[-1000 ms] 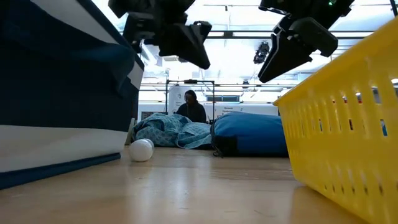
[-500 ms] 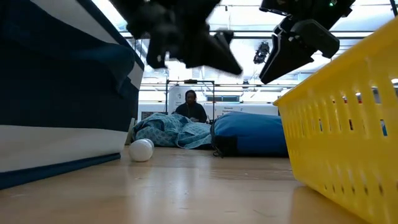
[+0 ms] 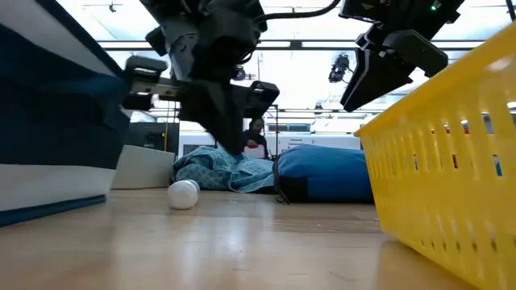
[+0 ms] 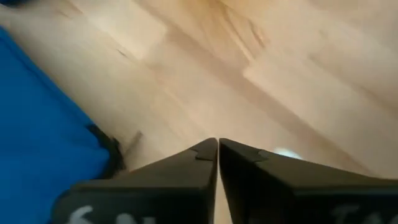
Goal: Pick & place medical supplies in basket/bin
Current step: Put the rolled gauze into the yellow bin
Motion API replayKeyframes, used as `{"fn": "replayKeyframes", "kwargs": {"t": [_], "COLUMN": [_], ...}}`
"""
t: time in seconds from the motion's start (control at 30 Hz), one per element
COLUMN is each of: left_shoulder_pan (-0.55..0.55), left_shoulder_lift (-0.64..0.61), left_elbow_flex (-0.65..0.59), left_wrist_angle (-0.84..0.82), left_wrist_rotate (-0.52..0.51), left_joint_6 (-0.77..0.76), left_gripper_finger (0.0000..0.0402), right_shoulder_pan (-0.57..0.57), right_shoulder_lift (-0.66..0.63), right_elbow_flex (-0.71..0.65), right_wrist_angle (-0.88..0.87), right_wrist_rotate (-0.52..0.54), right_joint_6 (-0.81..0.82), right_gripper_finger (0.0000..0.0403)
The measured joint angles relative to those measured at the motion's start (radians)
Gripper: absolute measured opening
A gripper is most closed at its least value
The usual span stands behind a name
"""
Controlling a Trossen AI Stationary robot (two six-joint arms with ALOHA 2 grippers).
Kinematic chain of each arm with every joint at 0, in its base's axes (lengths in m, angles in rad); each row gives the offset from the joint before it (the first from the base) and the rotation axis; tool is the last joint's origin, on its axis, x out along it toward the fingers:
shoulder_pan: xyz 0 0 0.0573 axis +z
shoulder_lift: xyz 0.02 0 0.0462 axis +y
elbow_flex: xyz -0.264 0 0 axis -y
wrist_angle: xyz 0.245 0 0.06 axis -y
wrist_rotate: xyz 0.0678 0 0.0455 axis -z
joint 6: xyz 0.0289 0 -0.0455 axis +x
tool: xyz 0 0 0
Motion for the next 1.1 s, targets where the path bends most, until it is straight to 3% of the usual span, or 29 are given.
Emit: {"fn": "replayKeyframes", "kwargs": {"t": [0.2,0.47,0.57,1.1], "left_shoulder_pan": [-0.004,-0.013,-0.022,-0.036], "left_shoulder_lift": [0.0,0.0,0.0,0.051], "left_elbow_flex": [0.0,0.001,0.001,0.002], "left_wrist_angle": [-0.051,-0.144,-0.167,-0.177], "left_wrist_rotate": [-0.039,-0.072,-0.069,-0.054], "left_joint_6": [0.034,0.02,0.021,0.057], "left_gripper_finger": [0.0079,0.0199,0.0225,0.0206], "right_shoulder_pan": [0.0,0.0,0.0,0.0], "right_shoulder_lift": [0.0,0.0,0.0,0.0], "right_elbow_flex": [0.0,0.0,0.0,0.0], "right_wrist_angle": [-0.001,-0.002,-0.002,-0.002], "right_wrist_rotate": [-0.007,-0.007,-0.007,-0.007], "right_joint_6": [-0.01,-0.009,-0.009,-0.01], "right_gripper_finger": [0.0156,0.0156,0.0156,0.0156]}}
